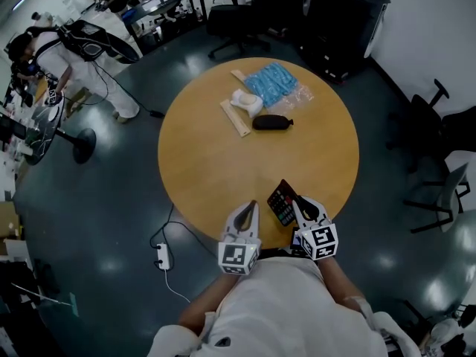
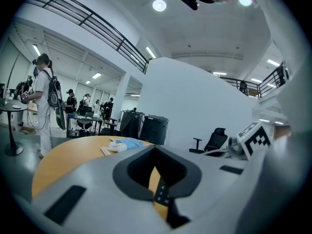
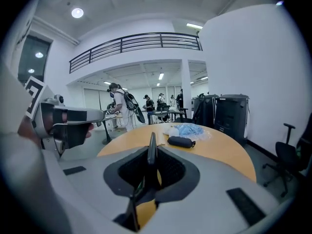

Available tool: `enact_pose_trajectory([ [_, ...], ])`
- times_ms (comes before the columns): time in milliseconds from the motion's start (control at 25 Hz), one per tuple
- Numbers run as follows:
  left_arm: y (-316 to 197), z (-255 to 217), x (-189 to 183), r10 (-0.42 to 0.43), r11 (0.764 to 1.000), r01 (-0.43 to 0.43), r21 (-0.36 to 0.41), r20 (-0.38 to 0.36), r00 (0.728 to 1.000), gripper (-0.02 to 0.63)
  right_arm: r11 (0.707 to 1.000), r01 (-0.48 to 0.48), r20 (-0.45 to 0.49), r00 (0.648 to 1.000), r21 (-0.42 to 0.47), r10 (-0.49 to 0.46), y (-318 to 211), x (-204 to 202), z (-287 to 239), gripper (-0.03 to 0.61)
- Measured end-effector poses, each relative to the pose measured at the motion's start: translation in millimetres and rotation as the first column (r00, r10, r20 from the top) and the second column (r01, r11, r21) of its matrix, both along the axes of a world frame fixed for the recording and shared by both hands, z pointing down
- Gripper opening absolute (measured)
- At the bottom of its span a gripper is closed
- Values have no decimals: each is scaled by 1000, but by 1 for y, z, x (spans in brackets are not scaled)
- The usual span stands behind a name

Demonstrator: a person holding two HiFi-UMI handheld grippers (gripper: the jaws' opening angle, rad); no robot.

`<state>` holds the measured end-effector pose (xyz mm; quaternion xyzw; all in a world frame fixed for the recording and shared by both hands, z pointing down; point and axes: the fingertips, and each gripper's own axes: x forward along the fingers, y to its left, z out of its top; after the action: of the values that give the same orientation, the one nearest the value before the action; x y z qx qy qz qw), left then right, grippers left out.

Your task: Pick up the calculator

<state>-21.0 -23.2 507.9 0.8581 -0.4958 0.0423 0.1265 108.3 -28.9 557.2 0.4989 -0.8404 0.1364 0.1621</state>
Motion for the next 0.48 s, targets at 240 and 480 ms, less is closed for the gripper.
enact_pose_trajectory([
  [240, -4, -2, 3, -5, 1000, 5, 6, -5, 1000, 6, 1000, 15, 0, 1000, 18, -15, -4, 1, -8, 57],
  [480, -3, 0, 6, -4, 1000, 4, 7, -3, 1000, 6, 999, 29, -1, 1000, 28, -29, -7, 1, -10, 57],
])
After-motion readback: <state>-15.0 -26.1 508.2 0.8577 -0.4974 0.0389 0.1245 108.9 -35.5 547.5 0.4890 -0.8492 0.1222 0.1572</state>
